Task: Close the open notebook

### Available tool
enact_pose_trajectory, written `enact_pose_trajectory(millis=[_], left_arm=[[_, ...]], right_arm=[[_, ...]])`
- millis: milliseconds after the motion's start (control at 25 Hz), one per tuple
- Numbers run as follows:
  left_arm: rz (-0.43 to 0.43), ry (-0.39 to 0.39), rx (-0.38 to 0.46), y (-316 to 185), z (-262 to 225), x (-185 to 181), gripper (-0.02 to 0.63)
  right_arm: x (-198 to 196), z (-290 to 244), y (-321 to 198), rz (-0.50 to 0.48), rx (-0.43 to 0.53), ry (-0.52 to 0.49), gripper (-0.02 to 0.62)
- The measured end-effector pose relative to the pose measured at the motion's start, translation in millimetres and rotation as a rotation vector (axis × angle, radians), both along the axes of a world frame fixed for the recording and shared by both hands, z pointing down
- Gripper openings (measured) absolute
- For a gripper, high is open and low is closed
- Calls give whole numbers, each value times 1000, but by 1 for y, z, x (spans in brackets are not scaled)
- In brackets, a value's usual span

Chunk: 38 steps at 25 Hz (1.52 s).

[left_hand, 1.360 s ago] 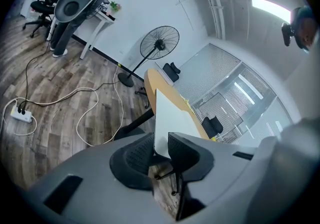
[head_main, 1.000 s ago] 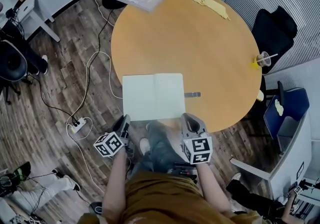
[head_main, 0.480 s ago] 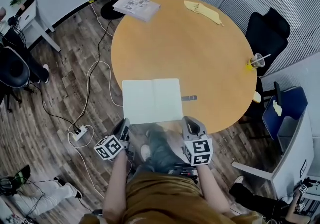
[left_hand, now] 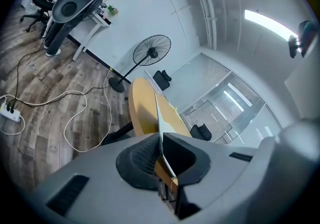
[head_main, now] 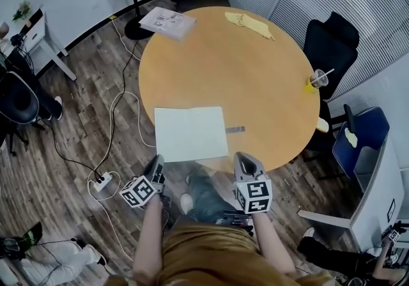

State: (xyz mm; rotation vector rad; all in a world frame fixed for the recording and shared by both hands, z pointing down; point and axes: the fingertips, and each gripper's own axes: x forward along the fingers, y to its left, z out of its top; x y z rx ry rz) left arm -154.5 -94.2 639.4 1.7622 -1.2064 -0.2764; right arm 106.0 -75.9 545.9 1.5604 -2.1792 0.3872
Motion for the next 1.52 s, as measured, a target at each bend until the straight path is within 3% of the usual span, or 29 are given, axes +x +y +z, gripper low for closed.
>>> enact_pose_trajectory(millis=[600,1520], left_arm=[[83,-40,56,-4,-29,16,38],[251,-318,169,-4,-62,49,43]], right_arm=[[14,-29,8,47,82,-17,11],[22,-40,14,60,116,-37,11]])
